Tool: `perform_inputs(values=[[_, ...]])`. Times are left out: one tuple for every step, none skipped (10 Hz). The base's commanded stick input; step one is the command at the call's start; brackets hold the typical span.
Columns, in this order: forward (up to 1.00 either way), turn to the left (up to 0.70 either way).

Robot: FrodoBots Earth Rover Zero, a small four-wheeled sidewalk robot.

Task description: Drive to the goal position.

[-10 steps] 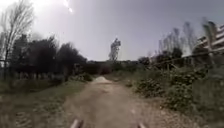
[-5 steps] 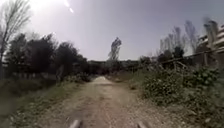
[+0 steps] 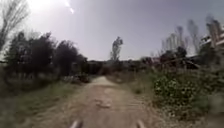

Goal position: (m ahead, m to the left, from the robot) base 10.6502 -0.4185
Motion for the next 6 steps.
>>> perform_inputs(values=[[1.0,0.05],[1.0,0.29],[1.0,0.16],[1.0,0.0],[1.0,0.0],[1.0,0.0]])
